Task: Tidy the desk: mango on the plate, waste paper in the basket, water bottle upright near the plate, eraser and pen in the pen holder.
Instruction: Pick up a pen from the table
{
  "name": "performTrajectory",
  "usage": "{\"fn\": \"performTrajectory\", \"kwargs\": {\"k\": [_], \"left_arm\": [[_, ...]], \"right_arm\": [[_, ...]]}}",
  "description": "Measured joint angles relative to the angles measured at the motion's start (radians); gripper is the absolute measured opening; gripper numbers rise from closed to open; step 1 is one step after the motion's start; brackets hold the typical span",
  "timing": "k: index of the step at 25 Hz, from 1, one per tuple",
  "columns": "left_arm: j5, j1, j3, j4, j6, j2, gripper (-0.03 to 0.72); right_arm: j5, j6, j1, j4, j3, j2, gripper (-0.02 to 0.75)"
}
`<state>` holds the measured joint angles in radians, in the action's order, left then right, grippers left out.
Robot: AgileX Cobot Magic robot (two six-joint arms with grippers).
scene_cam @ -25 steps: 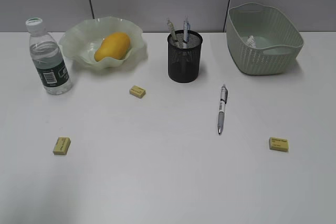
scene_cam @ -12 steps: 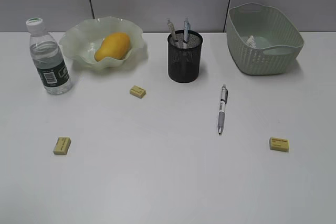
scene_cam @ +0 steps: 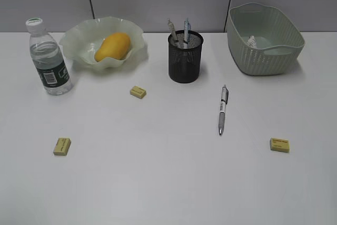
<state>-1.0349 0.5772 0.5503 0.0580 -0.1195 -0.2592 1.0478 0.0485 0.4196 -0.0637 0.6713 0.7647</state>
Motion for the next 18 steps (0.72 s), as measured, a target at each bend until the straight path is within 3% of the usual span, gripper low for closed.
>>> {"fn": "performTrajectory", "kwargs": {"k": [13,18], "left_arm": [[-0.001,0.0,0.0,0.0,0.0,0.0,0.53],[-0.001,0.0,0.0,0.0,0.0,0.0,0.53]], "right_arm": [[-0.024,0.001,-0.002,0.011,0.308,0.723,0.459],[-0.033,0.001,-0.049,0.044,0.455,0.906,0.459]]}}
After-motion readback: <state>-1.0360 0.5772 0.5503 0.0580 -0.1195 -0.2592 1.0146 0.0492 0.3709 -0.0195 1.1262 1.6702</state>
